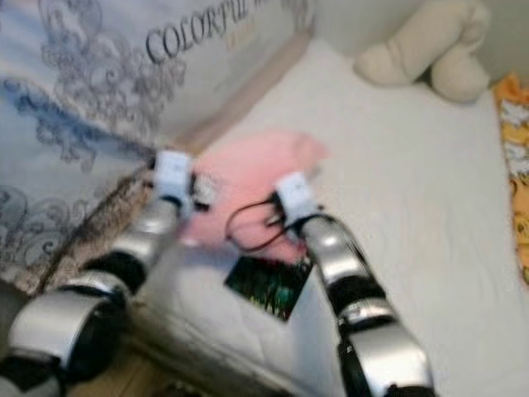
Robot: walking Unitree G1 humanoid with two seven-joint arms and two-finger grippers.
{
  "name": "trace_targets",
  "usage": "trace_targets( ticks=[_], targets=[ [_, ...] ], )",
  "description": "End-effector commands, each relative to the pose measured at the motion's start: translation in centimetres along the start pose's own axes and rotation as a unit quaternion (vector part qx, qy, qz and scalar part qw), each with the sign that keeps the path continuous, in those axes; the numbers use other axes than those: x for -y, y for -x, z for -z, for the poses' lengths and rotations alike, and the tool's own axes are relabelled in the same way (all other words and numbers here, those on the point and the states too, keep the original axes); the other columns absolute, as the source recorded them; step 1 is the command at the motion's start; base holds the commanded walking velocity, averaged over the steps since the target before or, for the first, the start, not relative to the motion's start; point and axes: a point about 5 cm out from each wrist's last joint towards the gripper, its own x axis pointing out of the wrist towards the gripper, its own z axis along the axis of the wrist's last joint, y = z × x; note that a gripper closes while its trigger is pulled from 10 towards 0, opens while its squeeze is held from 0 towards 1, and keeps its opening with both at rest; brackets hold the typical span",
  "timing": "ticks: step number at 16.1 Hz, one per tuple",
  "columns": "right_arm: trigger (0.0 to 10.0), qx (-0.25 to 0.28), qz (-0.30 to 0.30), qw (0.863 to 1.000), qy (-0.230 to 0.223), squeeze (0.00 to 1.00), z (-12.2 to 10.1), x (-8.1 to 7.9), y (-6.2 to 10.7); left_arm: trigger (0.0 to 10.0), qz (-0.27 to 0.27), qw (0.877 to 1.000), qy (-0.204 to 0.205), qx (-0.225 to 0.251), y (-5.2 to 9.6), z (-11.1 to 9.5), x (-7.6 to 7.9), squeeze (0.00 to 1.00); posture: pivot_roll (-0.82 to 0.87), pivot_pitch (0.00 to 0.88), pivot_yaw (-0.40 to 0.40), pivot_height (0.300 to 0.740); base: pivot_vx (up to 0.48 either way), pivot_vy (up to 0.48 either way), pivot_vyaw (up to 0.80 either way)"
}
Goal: Clean up the room
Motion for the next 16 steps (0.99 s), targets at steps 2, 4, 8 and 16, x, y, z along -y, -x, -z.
trace_targets(
  ticks=[2, 4, 8, 16],
  targets=[
    [10.0, -0.014, 0.015, 1.000, -0.008, 0.00, 1.3, 0.7, 0.6, 10.0, -0.011, 0.999, -0.024, 0.027, -0.3, -1.4, -1.1, 0.00, -0.03, 0.027, -0.084, 0.740, 0.390, -0.274, 0.00],
    [10.0, -0.014, 0.007, 1.000, -0.019, 0.00, 2.0, 0.0, 0.7, 10.0, -0.014, 0.998, -0.046, 0.028, -0.2, -1.3, -2.1, 0.00, -0.04, 0.031, -0.084, 0.740, 0.394, -0.270, 0.00],
    [10.0, -0.015, 0.011, 0.999, -0.033, 0.00, 2.8, -0.2, 1.1, 10.0, -0.017, 0.995, -0.093, 0.036, -0.3, -2.3, -3.4, 0.00, -0.06, 0.044, -0.073, 0.740, 0.404, -0.201, 0.00],
    [10.0, 0.020, 0.057, 0.997, -0.054, 0.00, 3.3, 0.7, 2.8, 10.0, 0.012, 0.999, -0.036, 0.031, -0.1, -1.2, -2.6, 0.00, -0.08, 0.024, -0.030, 0.740, 0.107, 0.000, 0.00]
  ],
)
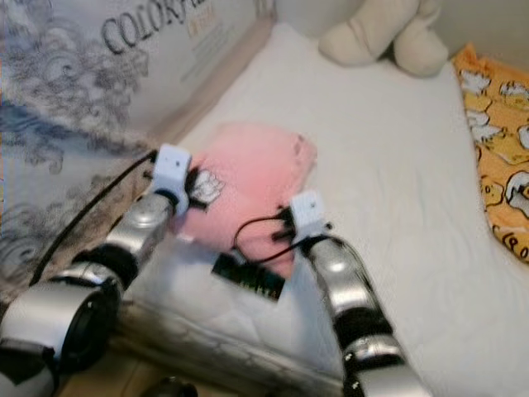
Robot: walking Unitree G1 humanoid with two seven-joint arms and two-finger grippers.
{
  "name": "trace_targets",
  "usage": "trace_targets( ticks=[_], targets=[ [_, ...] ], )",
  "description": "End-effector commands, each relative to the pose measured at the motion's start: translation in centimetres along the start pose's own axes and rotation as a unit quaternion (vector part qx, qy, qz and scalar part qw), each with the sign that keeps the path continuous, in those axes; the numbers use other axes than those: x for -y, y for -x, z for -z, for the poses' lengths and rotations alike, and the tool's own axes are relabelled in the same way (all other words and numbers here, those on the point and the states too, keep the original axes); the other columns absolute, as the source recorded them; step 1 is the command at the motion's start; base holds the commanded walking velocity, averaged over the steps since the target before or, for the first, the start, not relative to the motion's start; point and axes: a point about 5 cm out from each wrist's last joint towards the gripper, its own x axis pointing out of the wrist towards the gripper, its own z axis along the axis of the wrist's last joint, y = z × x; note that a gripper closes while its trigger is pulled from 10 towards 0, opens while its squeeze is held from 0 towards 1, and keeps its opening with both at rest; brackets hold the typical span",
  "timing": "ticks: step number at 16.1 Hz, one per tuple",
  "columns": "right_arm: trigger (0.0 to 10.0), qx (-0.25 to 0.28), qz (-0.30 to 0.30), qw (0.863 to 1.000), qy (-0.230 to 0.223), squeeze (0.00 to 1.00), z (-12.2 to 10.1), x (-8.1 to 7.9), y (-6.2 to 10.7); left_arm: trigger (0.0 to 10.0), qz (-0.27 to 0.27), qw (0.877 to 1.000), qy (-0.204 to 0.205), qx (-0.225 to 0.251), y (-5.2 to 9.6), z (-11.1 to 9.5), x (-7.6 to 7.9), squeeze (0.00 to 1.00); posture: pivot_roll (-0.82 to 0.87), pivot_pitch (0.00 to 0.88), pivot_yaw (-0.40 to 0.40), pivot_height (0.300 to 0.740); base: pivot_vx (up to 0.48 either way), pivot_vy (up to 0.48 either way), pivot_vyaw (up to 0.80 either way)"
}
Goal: Clean up the room
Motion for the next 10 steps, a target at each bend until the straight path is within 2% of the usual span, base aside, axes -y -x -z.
trace_targets(
  ticks=[1, 7, 10],
  targets=[
    [10.0, -0.016, 0.029, 0.999, -0.004, 0.00, 0.9, 1.2, 0.9, 10.0, -0.030, 0.999, -0.001, 0.026, 0.0, -1.2, -1.8, 0.00, -0.08, 0.019, -0.024, 0.740, 0.000, 0.000, 0.00],
    [10.0, -0.011, 0.032, 0.999, -0.019, 0.00, 1.2, 0.3, 1.6, 10.0, 0.025, 0.998, 0.034, 0.042, -0.1, -1.4, -0.2, 0.00, -0.08, 0.000, -0.005, 0.740, 0.000, 0.000, 0.00],
    [10.0, -0.005, 0.031, 0.999, -0.011, 0.00, 0.6, 0.3, 1.7, 10.0, 0.038, 0.998, 0.033, 0.035, -0.1, -1.3, 0.0, 0.00, -0.08, 0.000, 0.002, 0.740, 0.000, 0.480, -0.73]
  ],
)
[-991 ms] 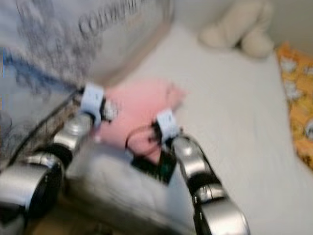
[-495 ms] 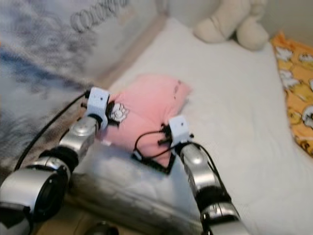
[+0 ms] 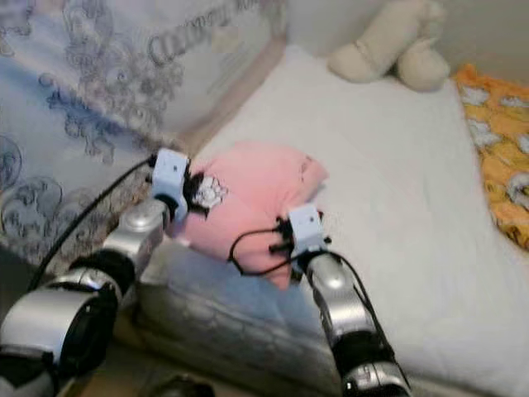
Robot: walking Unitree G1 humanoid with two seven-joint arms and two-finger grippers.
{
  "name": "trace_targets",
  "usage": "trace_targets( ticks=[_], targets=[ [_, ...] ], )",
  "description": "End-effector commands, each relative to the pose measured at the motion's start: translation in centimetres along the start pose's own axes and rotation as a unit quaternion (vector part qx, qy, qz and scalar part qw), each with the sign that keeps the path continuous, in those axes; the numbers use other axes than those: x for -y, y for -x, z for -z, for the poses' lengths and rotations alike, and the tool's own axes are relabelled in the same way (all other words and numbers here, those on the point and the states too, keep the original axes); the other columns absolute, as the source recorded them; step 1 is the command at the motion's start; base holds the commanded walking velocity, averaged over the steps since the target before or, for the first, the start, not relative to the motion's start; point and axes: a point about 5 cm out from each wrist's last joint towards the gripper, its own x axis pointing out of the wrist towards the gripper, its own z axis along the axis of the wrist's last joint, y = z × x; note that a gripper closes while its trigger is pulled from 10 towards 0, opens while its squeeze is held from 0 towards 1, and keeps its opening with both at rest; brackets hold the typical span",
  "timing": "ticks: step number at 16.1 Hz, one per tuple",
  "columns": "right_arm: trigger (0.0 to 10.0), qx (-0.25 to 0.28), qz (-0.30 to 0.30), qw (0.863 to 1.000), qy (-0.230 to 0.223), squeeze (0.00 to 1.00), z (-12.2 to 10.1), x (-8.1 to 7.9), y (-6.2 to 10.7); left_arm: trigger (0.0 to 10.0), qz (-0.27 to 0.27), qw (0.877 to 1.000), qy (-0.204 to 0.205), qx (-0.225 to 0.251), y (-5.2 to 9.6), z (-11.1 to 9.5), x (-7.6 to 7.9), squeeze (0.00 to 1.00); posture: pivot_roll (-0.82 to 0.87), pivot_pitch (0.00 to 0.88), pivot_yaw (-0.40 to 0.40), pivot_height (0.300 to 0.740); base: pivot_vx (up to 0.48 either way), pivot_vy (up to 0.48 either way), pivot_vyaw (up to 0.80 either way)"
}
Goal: Clean up the room
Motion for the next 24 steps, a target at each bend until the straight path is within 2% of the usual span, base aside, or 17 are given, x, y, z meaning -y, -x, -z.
trace_targets(
  ticks=[1, 3, 9, 10, 13, 14, 15, 16, 17, 19, 21, 24],
  targets=[
    [10.0, 0.008, 0.015, 1.000, 0.003, 0.00, -0.4, 0.8, 0.3, 10.0, -0.016, 1.000, -0.001, 0.026, -0.2, -1.4, -0.8, 0.00, -0.08, 0.000, 0.003, 0.740, 0.000, 0.480, -0.80],
    [10.0, 0.011, 0.017, 1.000, 0.003, 0.00, -0.6, 1.0, 0.4, 10.0, -0.018, 0.999, -0.008, 0.034, -0.3, -1.6, -0.1, 0.00, -0.09, 0.000, 0.008, 0.740, 0.000, 0.240, -0.22],
    [10.0, 0.006, 0.016, 1.000, 0.011, 0.00, -0.5, 1.2, 0.6, 10.0, -0.022, 0.998, 0.044, 0.027, -0.6, -1.1, 1.9, 0.00, -0.08, 0.000, 0.009, 0.740, 0.000, 0.000, 0.24],
    [10.0, -0.001, 0.023, 1.000, 0.013, 0.00, -0.3, 1.5, 0.6, 10.0, -0.027, 0.996, 0.081, 0.021, -0.7, -0.9, 2.6, 0.00, -0.08, 0.000, 0.008, 0.740, 0.000, 0.000, 0.44],
    [10.0, -0.004, 0.037, 0.999, 0.009, 0.00, -0.3, 1.9, 0.6, 10.0, -0.063, 0.990, 0.123, 0.017, -0.8, -0.9, 2.7, 0.00, -0.08, 0.000, 0.007, 0.740, 0.000, 0.000, 0.15],
    [10.0, 0.003, 0.063, 0.998, -0.008, 0.00, -0.7, 3.0, 0.6, 10.0, -0.116, 0.973, 0.198, 0.011, -0.9, -1.1, 1.7, 0.00, -0.08, 0.000, -0.003, 0.740, 0.000, 0.000, 0.00],
    [10.0, 0.004, 0.072, 0.997, -0.015, 0.00, -0.8, 3.4, 0.6, 10.0, -0.125, 0.968, 0.216, 0.012, -0.9, -1.2, 1.5, 0.00, -0.08, 0.000, -0.005, 0.740, 0.000, 0.000, 0.00],
    [10.0, 0.003, 0.086, 0.996, -0.020, 0.00, -1.3, 4.3, 0.2, 10.0, -0.149, 0.957, 0.249, 0.016, -0.9, -1.6, 0.9, 0.00, -0.09, 0.000, -0.009, 0.740, 0.000, 0.000, 0.00],
    [10.0, 0.004, 0.089, 0.996, -0.001, 0.00, -2.6, 5.3, -0.8, 10.0, -0.175, 0.944, 0.277, 0.029, -0.9, -2.2, 0.1, 0.00, -0.10, 0.000, -0.012, 0.740, 0.000, 0.000, 0.00],
    [10.0, 0.017, 0.080, 0.996, 0.031, 0.00, -4.4, 5.8, -1.8, 10.0, -0.192, 0.936, 0.292, 0.032, -1.0, -2.7, -0.5, 0.00, -0.09, 0.000, -0.017, 0.740, 0.000, 0.000, 0.00],
    [10.0, 0.018, 0.053, 0.996, 0.069, 0.00, -5.4, 5.5, -2.5, 10.0, -0.203, 0.928, 0.312, 0.023, -1.0, -2.7, -0.4, 0.00, -0.09, 0.000, -0.022, 0.740, 0.000, 0.000, 0.00],
    [10.0, 0.009, 0.025, 0.993, 0.111, 0.00, -5.1, 4.7, -2.9, 10.0, -0.191, 0.936, 0.296, 0.017, -1.1, -2.5, 0.6, 0.00, -0.08, 0.001, -0.028, 0.740, 0.000, 0.000, 0.00]
  ],
)
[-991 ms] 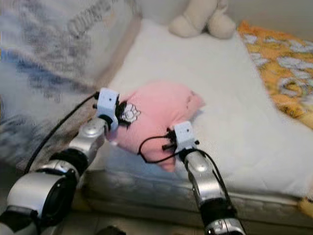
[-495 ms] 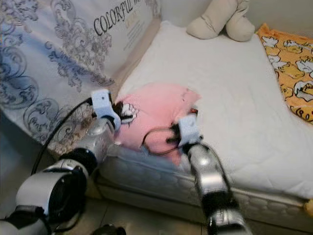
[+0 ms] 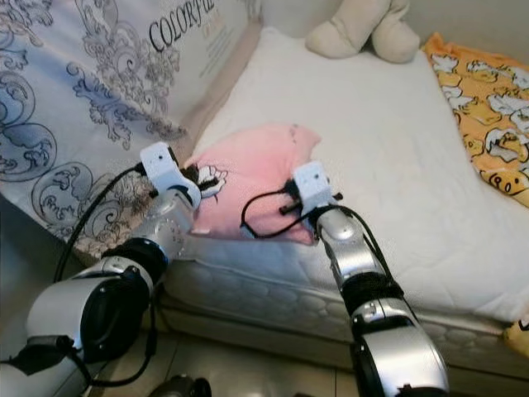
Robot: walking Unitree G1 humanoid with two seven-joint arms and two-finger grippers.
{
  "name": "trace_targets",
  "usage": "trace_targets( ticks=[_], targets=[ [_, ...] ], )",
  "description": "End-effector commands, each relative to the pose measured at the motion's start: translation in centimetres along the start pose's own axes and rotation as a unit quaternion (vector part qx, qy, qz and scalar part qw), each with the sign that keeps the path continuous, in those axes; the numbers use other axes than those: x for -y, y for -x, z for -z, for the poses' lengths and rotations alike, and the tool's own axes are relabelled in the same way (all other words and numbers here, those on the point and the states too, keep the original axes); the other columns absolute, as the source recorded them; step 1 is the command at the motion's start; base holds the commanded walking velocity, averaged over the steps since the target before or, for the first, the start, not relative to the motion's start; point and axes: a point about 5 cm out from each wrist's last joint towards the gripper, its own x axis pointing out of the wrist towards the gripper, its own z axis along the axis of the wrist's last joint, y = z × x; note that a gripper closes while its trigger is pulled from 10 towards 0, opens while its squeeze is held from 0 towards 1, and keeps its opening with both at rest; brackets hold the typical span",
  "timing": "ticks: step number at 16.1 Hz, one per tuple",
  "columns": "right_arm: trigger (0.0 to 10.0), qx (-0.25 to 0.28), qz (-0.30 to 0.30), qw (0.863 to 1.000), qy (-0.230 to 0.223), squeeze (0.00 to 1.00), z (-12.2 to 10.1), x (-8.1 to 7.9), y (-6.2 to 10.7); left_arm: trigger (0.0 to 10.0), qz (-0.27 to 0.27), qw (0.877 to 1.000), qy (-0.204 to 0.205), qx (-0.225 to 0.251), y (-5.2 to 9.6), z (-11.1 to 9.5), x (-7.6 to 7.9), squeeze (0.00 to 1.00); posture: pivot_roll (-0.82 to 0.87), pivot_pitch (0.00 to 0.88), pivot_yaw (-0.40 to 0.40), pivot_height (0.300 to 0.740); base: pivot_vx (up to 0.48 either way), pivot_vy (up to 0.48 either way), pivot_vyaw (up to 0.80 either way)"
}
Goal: Clean up the room
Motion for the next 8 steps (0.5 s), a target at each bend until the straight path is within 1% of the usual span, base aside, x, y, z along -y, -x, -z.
trace_targets(
  ticks=[1, 2, 3, 5, 8],
  targets=[
    [10.0, -0.001, 0.014, 1.000, 0.014, 0.00, 0.2, 1.1, 0.3, 10.0, -0.011, 0.999, -0.009, 0.030, -0.2, -1.4, -0.3, 0.00, -0.08, 0.004, -0.029, 0.740, 0.000, 0.000, 0.00],
    [10.0, 0.005, 0.014, 1.000, 0.014, 0.00, 0.3, 1.0, 0.4, 10.0, 0.002, 0.999, -0.018, 0.040, -0.2, -1.6, 0.0, 0.00, -0.08, 0.008, -0.030, 0.740, 0.296, 0.000, 0.00],
    [10.0, 0.014, 0.019, 1.000, 0.012, 0.00, 0.3, 1.3, 0.5, 10.0, 0.013, 0.998, -0.031, 0.052, -0.2, -2.1, 0.5, 0.00, -0.09, 0.010, -0.029, 0.740, 0.480, 0.000, 0.00],
    [10.0, 0.019, 0.023, 1.000, 0.010, 0.00, 0.1, 1.5, 0.5, 10.0, 0.021, 0.997, -0.038, 0.063, -0.3, -2.6, 0.9, 0.00, -0.09, 0.012, -0.029, 0.740, 0.480, 0.000, 0.00],
    [10.0, 0.024, 0.029, 0.999, 0.006, 0.00, 0.0, 2.0, 0.6, 10.0, 0.020, 0.997, -0.031, 0.073, -0.3, -3.3, 1.2, 0.00, -0.09, 0.013, -0.028, 0.740, 0.480, 0.000, 0.00]
  ],
)
